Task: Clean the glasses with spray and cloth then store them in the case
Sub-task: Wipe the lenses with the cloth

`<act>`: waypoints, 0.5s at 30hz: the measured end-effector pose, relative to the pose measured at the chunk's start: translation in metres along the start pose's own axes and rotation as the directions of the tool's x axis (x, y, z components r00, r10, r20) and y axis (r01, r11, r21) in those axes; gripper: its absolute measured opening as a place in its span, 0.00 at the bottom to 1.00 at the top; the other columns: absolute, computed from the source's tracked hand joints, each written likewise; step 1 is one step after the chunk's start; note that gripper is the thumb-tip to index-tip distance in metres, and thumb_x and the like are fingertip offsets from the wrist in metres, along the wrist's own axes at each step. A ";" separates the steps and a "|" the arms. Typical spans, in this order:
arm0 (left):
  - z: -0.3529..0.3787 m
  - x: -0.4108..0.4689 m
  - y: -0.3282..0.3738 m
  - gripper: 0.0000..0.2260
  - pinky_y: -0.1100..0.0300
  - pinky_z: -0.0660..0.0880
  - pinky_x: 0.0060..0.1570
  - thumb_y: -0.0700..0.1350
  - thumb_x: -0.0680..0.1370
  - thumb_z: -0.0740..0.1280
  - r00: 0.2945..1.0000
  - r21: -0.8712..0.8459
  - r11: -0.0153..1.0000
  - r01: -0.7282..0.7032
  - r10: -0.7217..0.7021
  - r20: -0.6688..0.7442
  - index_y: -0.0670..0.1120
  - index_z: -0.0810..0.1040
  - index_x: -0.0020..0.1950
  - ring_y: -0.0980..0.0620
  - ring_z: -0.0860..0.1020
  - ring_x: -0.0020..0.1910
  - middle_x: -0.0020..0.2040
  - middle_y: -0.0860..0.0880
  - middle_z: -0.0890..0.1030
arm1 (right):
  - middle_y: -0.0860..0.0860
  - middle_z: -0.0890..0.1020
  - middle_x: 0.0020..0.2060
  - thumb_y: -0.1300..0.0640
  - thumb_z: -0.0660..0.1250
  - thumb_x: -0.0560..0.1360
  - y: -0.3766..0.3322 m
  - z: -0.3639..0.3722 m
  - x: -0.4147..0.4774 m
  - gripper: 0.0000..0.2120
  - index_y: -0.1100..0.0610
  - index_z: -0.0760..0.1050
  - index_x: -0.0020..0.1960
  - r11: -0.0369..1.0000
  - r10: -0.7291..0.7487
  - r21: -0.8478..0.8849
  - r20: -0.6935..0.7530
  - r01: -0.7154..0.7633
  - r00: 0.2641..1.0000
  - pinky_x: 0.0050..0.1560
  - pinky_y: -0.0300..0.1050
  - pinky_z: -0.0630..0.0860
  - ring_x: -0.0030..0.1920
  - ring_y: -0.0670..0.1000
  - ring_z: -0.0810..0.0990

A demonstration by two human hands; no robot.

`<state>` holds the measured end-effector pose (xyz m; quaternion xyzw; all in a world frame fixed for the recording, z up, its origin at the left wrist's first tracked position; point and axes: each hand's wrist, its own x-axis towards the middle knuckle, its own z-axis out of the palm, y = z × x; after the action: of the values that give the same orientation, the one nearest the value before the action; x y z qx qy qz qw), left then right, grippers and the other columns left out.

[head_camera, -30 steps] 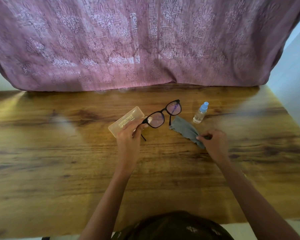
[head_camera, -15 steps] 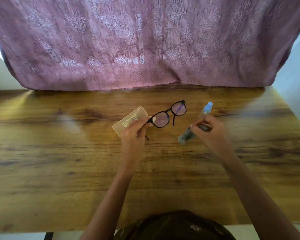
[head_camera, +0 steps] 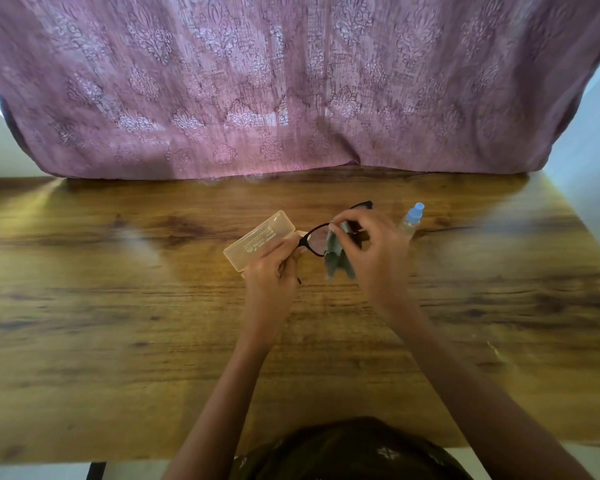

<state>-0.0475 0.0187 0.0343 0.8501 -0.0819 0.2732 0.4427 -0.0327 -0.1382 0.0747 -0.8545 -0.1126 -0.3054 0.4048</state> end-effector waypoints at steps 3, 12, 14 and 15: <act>0.001 0.000 0.000 0.11 0.68 0.77 0.51 0.36 0.76 0.70 1.000 -0.013 1.000 0.003 -0.003 -0.022 0.39 0.81 0.58 0.58 0.80 0.50 0.51 0.53 0.80 | 0.56 0.82 0.43 0.62 0.74 0.73 0.003 0.004 -0.005 0.08 0.65 0.83 0.50 0.989 -0.106 -0.104 0.028 0.108 0.994 0.48 0.43 0.76 0.45 0.52 0.79; 0.005 -0.002 -0.001 0.11 0.73 0.74 0.45 0.34 0.76 0.69 0.999 -0.036 0.999 0.032 -0.033 -0.026 0.39 0.81 0.58 0.61 0.79 0.46 0.51 0.51 0.82 | 0.57 0.82 0.47 0.65 0.72 0.74 -0.001 0.010 -0.025 0.11 0.65 0.81 0.56 0.961 -0.202 -0.176 0.092 0.215 0.975 0.56 0.38 0.72 0.49 0.54 0.80; 0.005 -0.001 0.000 0.11 0.68 0.76 0.50 0.33 0.76 0.68 0.999 -0.041 0.998 0.038 -0.039 -0.028 0.39 0.81 0.58 0.59 0.80 0.49 0.51 0.49 0.83 | 0.56 0.83 0.48 0.66 0.72 0.74 -0.006 0.013 -0.027 0.12 0.65 0.81 0.57 0.954 -0.239 -0.157 0.119 0.256 0.964 0.56 0.39 0.72 0.48 0.54 0.80; 0.004 -0.001 0.000 0.11 0.67 0.77 0.51 0.33 0.76 0.68 0.999 -0.039 0.998 0.039 -0.040 -0.030 0.39 0.82 0.58 0.59 0.80 0.50 0.52 0.48 0.83 | 0.56 0.83 0.48 0.66 0.72 0.74 -0.008 0.013 -0.027 0.14 0.66 0.80 0.58 0.953 -0.245 -0.152 0.132 0.263 0.961 0.56 0.40 0.72 0.49 0.54 0.80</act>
<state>-0.0466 0.0151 0.0318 0.8387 -0.0634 0.2759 0.4653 -0.0518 -0.1216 0.0564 -0.8797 -0.2180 -0.3151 0.2817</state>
